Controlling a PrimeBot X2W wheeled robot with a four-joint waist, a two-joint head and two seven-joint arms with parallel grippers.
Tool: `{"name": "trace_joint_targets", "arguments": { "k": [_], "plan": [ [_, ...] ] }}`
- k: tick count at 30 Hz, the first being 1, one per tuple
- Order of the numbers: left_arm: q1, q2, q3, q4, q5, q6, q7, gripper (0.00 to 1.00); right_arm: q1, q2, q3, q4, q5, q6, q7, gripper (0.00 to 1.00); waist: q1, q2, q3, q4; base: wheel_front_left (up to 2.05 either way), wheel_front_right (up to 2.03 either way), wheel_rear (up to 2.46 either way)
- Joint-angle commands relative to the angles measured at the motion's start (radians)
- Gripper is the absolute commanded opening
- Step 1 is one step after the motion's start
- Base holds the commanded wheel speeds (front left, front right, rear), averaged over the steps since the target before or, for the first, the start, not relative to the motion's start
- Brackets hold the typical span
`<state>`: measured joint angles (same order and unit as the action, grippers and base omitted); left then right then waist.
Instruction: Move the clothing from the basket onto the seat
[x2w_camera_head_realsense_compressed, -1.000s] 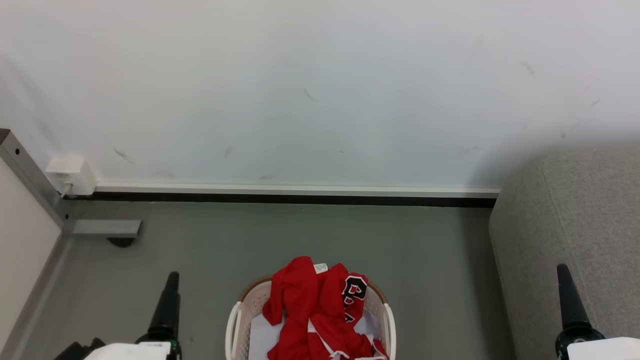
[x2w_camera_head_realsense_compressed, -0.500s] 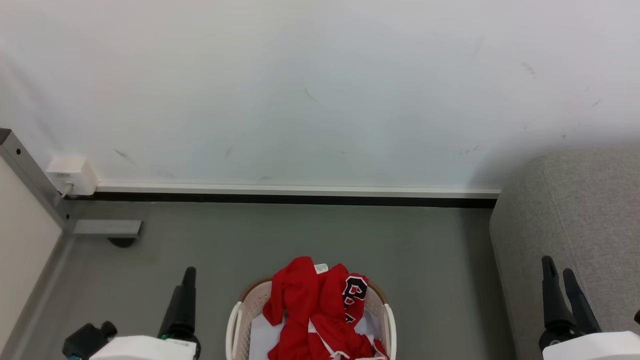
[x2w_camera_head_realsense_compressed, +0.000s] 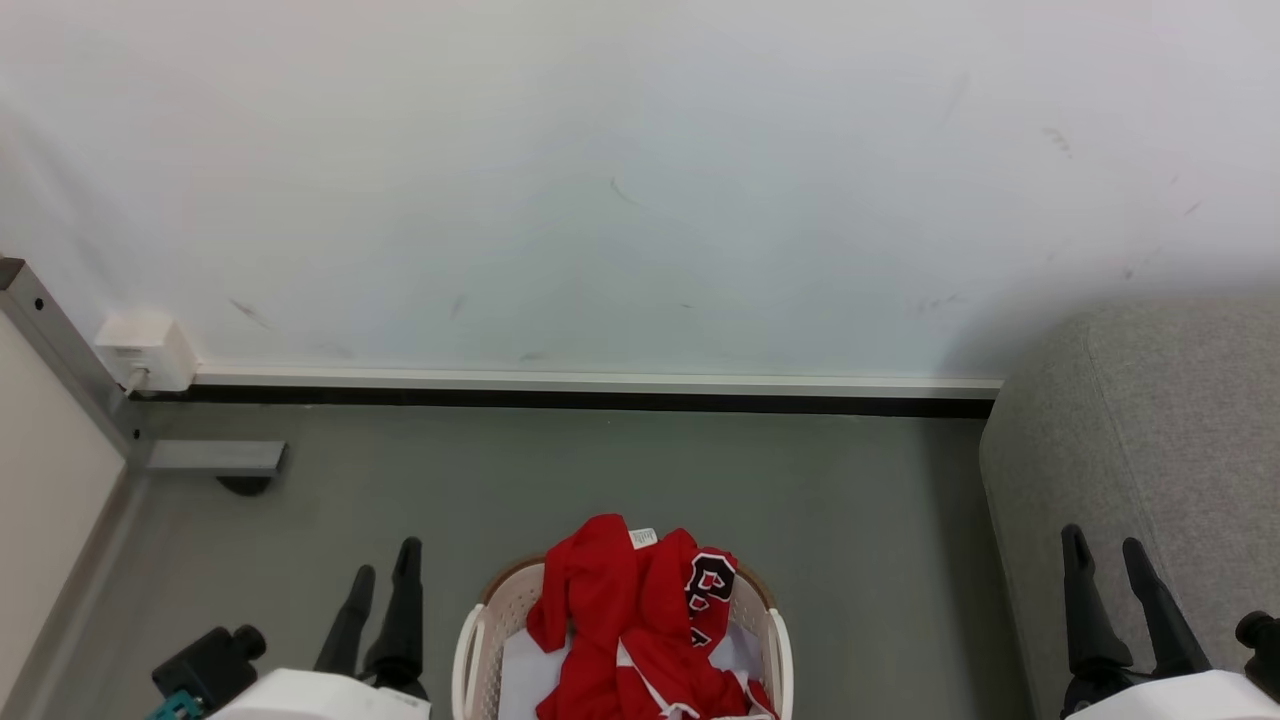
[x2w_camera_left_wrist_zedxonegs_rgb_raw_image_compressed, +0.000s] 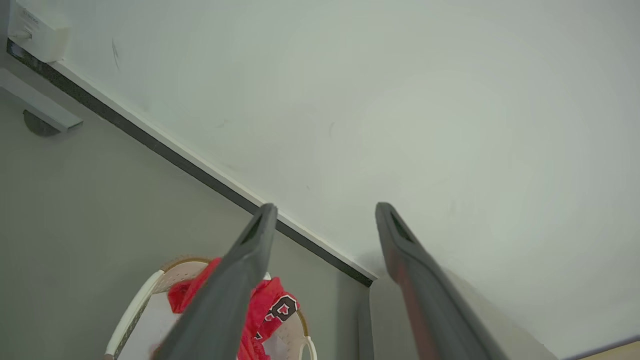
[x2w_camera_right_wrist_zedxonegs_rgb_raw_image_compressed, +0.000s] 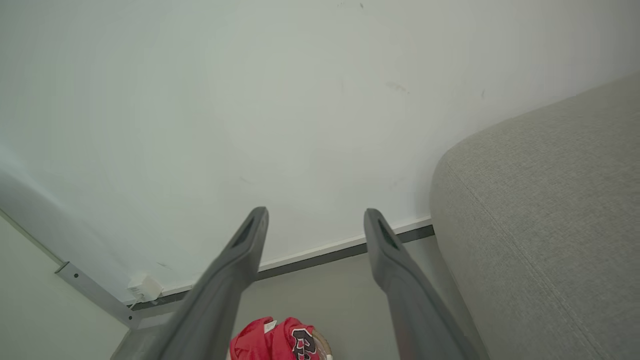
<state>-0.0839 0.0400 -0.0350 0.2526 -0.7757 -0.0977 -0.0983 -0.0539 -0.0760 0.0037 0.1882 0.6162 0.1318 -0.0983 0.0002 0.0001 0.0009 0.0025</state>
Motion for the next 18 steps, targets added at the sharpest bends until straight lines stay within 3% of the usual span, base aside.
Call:
{"name": "trace_joint_targets", "arguments": {
  "k": [1, 18],
  "plan": [
    [-0.011, 0.010, 0.000, -0.009, 0.050, -0.006, -0.012, 1.00, 0.000, -0.012, 0.003, -0.003, -0.039, -0.001, -0.011, 1.00, -0.0001, -0.0001, 0.000, 0.000, 0.00, 0.00, 0.00],
    [0.006, 0.017, -0.003, -0.031, 0.293, -0.011, -0.059, 1.00, 0.003, -0.011, 0.001, 0.021, -0.251, -0.001, -0.059, 1.00, -0.0001, -0.0001, 0.004, 0.001, 0.00, 0.00, 0.00]
  ]
}}
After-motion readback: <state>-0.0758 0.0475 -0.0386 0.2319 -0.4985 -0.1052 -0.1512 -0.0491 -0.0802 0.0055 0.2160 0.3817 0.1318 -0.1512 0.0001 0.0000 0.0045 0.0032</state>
